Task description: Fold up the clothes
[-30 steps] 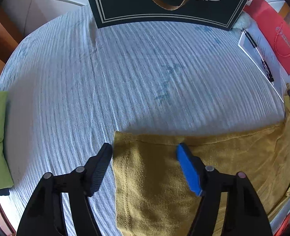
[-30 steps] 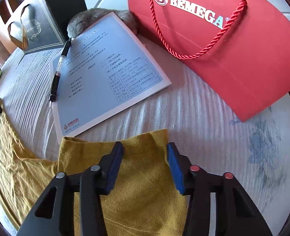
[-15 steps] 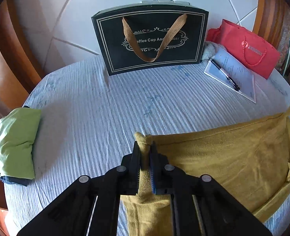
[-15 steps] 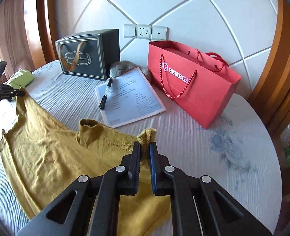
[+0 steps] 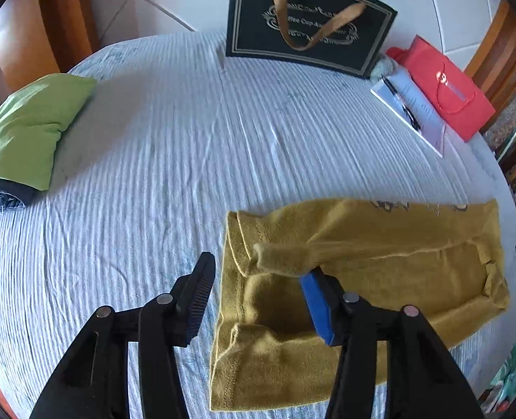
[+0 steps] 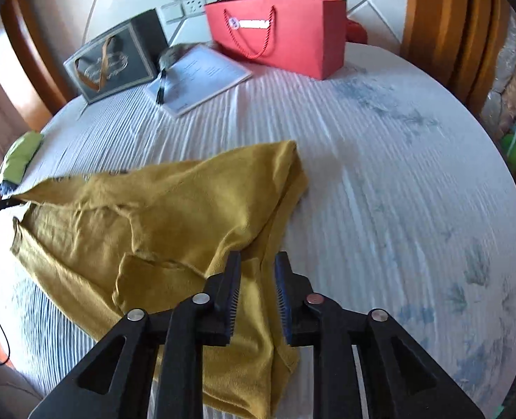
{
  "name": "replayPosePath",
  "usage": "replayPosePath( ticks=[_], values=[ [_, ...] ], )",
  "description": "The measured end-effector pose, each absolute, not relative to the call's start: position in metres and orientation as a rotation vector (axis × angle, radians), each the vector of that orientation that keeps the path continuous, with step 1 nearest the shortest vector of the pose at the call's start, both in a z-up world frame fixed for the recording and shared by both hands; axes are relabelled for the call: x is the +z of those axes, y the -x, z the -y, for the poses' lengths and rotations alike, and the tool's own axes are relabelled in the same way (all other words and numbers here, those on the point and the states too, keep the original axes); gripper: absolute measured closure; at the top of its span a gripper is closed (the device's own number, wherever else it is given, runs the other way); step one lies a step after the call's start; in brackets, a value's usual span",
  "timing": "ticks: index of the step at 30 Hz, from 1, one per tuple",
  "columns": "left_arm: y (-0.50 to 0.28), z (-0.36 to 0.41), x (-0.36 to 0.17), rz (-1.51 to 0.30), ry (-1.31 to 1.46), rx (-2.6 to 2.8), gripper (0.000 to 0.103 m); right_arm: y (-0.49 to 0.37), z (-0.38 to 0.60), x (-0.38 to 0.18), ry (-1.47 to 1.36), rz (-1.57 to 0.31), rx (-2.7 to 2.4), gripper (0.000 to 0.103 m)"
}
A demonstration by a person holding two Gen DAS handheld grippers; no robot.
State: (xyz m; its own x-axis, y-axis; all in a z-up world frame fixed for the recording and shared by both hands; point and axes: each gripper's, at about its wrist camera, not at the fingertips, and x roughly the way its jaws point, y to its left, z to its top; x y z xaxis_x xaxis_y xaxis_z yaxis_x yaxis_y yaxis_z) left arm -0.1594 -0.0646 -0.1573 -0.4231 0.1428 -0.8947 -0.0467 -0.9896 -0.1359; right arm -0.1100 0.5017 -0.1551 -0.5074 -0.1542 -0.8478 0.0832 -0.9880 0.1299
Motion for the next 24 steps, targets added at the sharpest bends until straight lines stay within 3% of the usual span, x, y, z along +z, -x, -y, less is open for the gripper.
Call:
replayPosePath(
  ticks=[6, 12, 18, 21, 24],
  values=[
    [0.18, 0.074, -0.141, 0.31, 1.59, 2.534, 0.047, 0.145, -0.508, -0.146, -1.523, 0.216, -2.623, 0.079],
    [0.144, 0.085, -0.139, 0.186, 1.624, 2.512, 0.045, 0.141, -0.511, -0.144, -1.519, 0.212, -2.624, 0.076],
    [0.161, 0.106, -0.153, 0.336, 1.691, 2.551, 0.045, 0.15, -0.517, -0.157, -1.571, 0.273, -2.594, 0.075],
    [0.177, 0.089, -0.165, 0.322, 1.717, 2.524, 0.045, 0.162, -0.518, -0.156, -1.561, 0.32, -2.589, 0.075],
    [0.194, 0.072, -0.179, 0.313, 1.754, 2.485, 0.045, 0.178, -0.518, -0.156, -1.577, 0.342, -2.584, 0.066]
  ],
)
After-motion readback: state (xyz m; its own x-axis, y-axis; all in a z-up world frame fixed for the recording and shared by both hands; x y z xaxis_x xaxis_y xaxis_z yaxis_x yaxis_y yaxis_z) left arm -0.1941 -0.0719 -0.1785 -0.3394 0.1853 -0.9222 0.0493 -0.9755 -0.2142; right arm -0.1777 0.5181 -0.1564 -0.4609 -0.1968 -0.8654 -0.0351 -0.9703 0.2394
